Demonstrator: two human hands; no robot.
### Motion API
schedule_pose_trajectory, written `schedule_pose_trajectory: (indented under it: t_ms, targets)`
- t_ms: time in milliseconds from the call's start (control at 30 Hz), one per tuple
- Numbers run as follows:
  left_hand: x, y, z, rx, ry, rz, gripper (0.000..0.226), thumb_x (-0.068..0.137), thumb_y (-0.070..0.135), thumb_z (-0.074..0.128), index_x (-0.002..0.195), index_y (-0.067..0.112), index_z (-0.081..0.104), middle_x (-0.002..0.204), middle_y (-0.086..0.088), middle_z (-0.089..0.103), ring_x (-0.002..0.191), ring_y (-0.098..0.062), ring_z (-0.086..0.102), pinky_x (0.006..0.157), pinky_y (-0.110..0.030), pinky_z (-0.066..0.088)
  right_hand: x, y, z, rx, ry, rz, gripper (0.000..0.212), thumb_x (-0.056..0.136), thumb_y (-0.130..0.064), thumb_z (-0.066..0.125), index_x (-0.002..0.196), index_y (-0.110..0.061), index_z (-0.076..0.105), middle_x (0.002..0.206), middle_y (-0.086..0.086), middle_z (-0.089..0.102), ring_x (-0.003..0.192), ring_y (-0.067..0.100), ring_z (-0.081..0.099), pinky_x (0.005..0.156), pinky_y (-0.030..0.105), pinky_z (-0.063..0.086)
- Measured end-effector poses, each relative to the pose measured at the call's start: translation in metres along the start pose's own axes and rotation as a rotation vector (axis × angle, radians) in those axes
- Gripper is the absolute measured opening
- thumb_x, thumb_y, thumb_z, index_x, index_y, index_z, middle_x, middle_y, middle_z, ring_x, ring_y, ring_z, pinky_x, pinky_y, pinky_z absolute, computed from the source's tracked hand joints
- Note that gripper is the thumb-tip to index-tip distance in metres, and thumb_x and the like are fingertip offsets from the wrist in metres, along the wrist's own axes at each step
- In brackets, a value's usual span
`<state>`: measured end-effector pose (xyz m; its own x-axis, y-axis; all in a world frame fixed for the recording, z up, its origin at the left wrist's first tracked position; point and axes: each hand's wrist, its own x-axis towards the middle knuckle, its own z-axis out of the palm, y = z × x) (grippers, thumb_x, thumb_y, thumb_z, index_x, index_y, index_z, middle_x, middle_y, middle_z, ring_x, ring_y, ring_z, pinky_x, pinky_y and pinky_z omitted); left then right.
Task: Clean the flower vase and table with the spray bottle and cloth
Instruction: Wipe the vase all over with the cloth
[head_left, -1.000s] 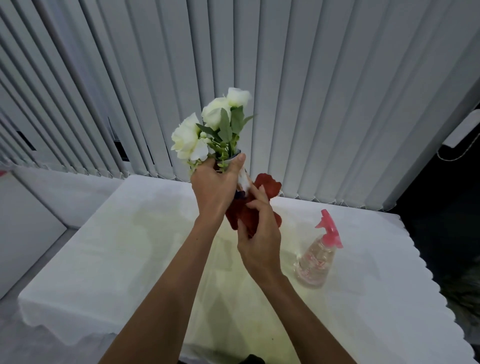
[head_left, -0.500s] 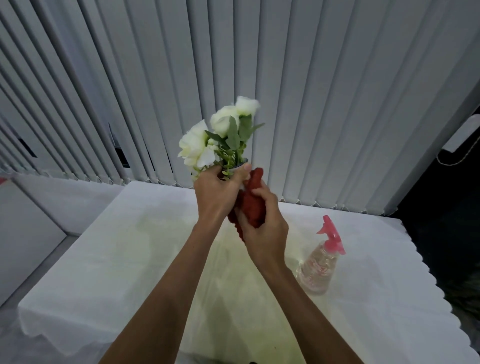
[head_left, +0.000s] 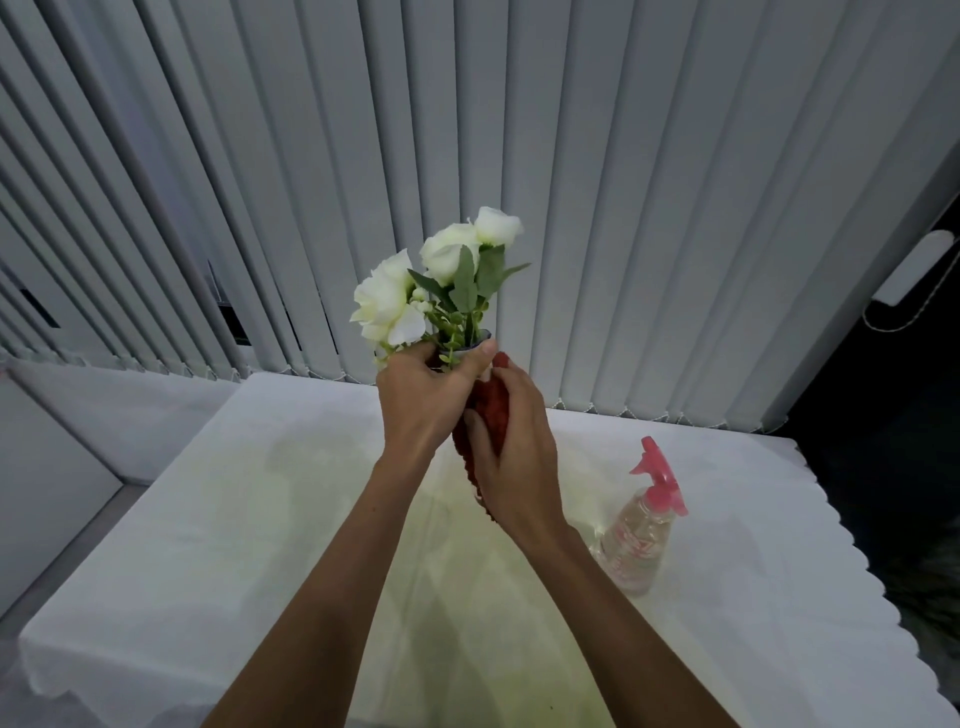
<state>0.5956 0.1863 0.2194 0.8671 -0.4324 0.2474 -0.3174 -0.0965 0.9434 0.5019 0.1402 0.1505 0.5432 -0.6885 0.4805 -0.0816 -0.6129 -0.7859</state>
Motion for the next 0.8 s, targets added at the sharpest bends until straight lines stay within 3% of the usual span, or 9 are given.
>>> schedule_pose_trajectory:
  t_ms: [100,200,300,433,533,600,700,800]
  targets:
    - [0.005,-0.003,-0.003,0.003,-0.032,-0.012,0.022,0.070,0.054,0.082,0.075,0.035,0.075,0.074,0.013,0.076,0.079,-0.008,0.072,0.078,-0.035,0.061,0.005,-0.004,-0.008,0.184,0.063,0.159,0.041,0.101,-0.026,0.064,0.142,-0.024,0.055,0.130,-0.012,0.067,0.116,-0.002,0.063,0.096,0.019,0.053]
    - [0.008,-0.006,-0.005,-0.106,-0.107,-0.129,0.035,0.062,0.055,0.085,0.085,0.028,0.080,0.082,0.006,0.079,0.087,-0.016,0.076,0.076,-0.045,0.064,0.014,-0.006,-0.016,0.242,0.034,0.284,0.032,0.104,-0.033,0.058,0.135,-0.025,0.059,0.111,-0.023,0.067,0.099,-0.020,0.060,0.090,0.013,0.051]
    - [0.011,-0.008,-0.009,-0.170,-0.137,-0.219,0.038,0.063,0.048,0.087,0.089,0.022,0.080,0.087,-0.002,0.080,0.088,-0.019,0.076,0.073,-0.048,0.065,0.012,-0.011,-0.012,0.164,-0.072,0.189,0.034,0.109,-0.030,0.044,0.143,-0.026,0.049,0.127,-0.015,0.059,0.108,-0.015,0.057,0.088,0.005,0.045]
    - [0.016,-0.006,-0.013,-0.166,-0.137,-0.236,0.039,0.059,0.050,0.087,0.086,0.022,0.081,0.085,-0.001,0.080,0.087,-0.021,0.076,0.076,-0.049,0.064,0.013,-0.011,-0.006,0.055,-0.067,-0.018,0.045,0.108,-0.023,0.047,0.153,-0.021,0.041,0.146,-0.009,0.053,0.124,0.001,0.056,0.097,0.004,0.042]
    - [0.015,-0.006,-0.014,-0.187,-0.199,-0.206,0.029,0.069,0.040,0.088,0.088,0.020,0.080,0.087,-0.002,0.080,0.086,-0.020,0.076,0.073,-0.046,0.064,0.021,-0.015,-0.007,0.134,0.012,0.088,0.033,0.106,-0.029,0.054,0.139,-0.025,0.054,0.127,-0.007,0.066,0.104,0.002,0.065,0.085,0.012,0.052]
    - [0.014,-0.006,-0.015,-0.221,-0.244,-0.204,0.024,0.076,0.030,0.086,0.095,0.016,0.079,0.086,0.001,0.080,0.080,-0.012,0.075,0.067,-0.039,0.062,0.028,-0.018,-0.010,0.323,0.029,0.273,0.020,0.105,-0.030,0.057,0.123,-0.025,0.062,0.105,-0.007,0.072,0.085,-0.001,0.070,0.070,0.016,0.056]
    - [0.014,-0.005,-0.016,-0.286,-0.291,-0.229,0.020,0.082,0.021,0.081,0.100,0.013,0.078,0.084,0.004,0.079,0.075,-0.006,0.075,0.064,-0.033,0.060,0.039,-0.014,-0.014,0.421,0.021,0.514,0.017,0.103,-0.038,0.057,0.110,-0.026,0.067,0.099,-0.008,0.074,0.093,0.010,0.071,0.081,0.028,0.056]
    - [0.014,-0.007,-0.014,-0.319,-0.298,-0.246,0.019,0.083,0.021,0.080,0.099,0.013,0.078,0.089,0.001,0.079,0.082,-0.011,0.075,0.065,-0.035,0.061,0.032,-0.017,-0.008,0.304,0.024,0.369,0.018,0.104,-0.039,0.055,0.118,-0.032,0.064,0.108,-0.010,0.072,0.100,0.009,0.069,0.084,0.030,0.055]
